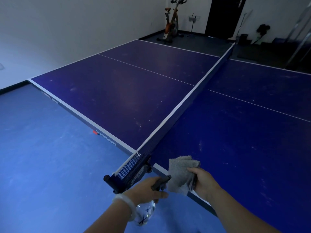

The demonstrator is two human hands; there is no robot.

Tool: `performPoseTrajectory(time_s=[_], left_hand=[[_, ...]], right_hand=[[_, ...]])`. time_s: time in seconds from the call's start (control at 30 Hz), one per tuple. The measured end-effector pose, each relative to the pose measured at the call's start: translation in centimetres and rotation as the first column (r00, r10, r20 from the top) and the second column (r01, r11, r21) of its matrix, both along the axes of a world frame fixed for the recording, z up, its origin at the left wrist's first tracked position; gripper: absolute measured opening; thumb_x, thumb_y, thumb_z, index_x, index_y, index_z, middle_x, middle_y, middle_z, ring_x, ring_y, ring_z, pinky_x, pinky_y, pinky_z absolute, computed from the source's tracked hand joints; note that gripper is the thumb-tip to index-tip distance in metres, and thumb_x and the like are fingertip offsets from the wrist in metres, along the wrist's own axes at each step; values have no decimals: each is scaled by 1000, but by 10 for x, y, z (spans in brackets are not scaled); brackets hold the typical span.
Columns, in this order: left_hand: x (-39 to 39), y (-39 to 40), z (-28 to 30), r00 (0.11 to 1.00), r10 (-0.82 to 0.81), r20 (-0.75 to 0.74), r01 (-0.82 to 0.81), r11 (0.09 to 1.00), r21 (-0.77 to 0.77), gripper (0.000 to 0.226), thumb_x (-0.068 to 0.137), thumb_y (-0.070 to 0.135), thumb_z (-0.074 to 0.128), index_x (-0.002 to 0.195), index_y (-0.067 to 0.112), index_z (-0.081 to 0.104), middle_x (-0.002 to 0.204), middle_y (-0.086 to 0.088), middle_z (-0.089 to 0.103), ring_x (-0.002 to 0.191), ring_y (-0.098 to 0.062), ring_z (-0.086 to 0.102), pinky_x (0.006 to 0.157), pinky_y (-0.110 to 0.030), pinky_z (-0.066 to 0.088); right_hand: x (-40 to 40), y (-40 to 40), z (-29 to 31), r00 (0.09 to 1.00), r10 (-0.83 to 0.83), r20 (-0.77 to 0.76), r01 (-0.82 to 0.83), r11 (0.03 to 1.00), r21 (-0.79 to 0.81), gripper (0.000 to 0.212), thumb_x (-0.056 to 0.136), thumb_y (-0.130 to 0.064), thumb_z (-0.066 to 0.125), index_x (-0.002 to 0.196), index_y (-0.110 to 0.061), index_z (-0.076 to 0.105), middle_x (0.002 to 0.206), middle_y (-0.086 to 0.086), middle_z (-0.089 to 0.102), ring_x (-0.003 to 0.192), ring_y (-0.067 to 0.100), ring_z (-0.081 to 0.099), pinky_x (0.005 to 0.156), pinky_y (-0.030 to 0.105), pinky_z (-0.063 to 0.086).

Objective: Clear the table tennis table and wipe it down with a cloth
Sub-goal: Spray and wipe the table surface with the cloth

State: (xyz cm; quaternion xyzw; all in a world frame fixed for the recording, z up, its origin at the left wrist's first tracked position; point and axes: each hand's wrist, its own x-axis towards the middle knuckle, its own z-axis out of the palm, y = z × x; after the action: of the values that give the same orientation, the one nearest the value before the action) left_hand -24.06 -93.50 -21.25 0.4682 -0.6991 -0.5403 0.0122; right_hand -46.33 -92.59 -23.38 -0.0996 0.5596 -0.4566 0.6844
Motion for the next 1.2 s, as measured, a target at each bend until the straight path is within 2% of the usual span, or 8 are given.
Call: performPoseTrajectory(time_s=[0.27, 0.57, 0.7, 0.8, 0.87, 0.93, 1.07, 1.2], left_hand=[[1, -11, 1, 988, 155, 5, -152, 974, -165, 31, 92, 31, 64, 112, 10, 52, 68, 5, 60, 48, 4, 53, 55, -13, 44], [4, -6, -12, 966, 259, -14, -258, 959, -114, 35, 91, 33, 66, 116, 15, 50, 71, 5, 60, 45, 7, 52, 50, -10, 41], [7, -7, -16, 936, 349, -39, -352, 929, -119, 31, 91, 33, 66, 113, 19, 49, 71, 2, 61, 42, 7, 49, 49, -11, 40], [4, -7, -19, 916, 397, -64, -402, 906, -131, 32, 91, 30, 66, 112, 10, 52, 73, -2, 60, 43, 5, 49, 52, -15, 42], [2, -7, -20, 892, 444, -84, -452, 884, -124, 32, 91, 27, 66, 113, 7, 53, 74, -5, 60, 45, 2, 50, 53, -17, 42], [1, -6, -21, 870, 481, -107, -491, 863, -119, 31, 91, 25, 66, 113, 6, 53, 76, -7, 60, 49, -1, 52, 55, -17, 43], [1, -5, -23, 861, 495, -114, -507, 851, -136, 29, 93, 25, 64, 113, 8, 53, 77, -9, 60, 57, -6, 55, 59, -17, 43], [3, -3, -28, 828, 552, -96, -560, 820, -117, 33, 92, 29, 65, 114, 7, 54, 81, -12, 63, 61, -12, 59, 64, -23, 46]], right_hand=[[4, -1, 1, 1000, -3, 0, 3, 1000, 2, 23, 96, -7, 53, 117, -3, 62, 116, 21, 65, 108, 36, 62, 77, 43, 55], [-3, -1, -2, 996, -46, -71, 50, 997, 61, 21, 95, -4, 51, 110, -2, 66, 106, 21, 71, 100, 34, 66, 67, 39, 55], [-20, -29, 10, 929, -85, -359, 90, 996, -3, 21, 96, -8, 47, 109, -10, 63, 113, 18, 67, 98, 31, 63, 65, 36, 51], [-19, -51, 17, 825, 125, -551, -199, 977, -77, 39, 102, -20, 43, 140, -29, 46, 139, -5, 44, 119, 25, 50, 63, 33, 54], [-12, -56, 11, 701, 337, -628, -513, 850, -117, 55, 101, -13, 44, 146, -43, 32, 144, -21, 25, 132, 12, 30, 77, 37, 55], [-6, -57, -8, 466, 479, -744, -752, 657, -49, 62, 99, -3, 47, 151, -30, 28, 155, -15, 14, 143, 10, 18, 109, 35, 36], [5, -55, -38, 72, 319, -945, -776, 614, 148, 40, 100, -11, 48, 139, -8, 46, 146, 9, 44, 132, 21, 43, 113, 32, 33], [12, -59, -65, -308, 157, -938, -751, 566, 341, 68, 99, -23, 51, 155, -12, 14, 162, 5, 13, 149, 20, 10, 121, 29, 5]])
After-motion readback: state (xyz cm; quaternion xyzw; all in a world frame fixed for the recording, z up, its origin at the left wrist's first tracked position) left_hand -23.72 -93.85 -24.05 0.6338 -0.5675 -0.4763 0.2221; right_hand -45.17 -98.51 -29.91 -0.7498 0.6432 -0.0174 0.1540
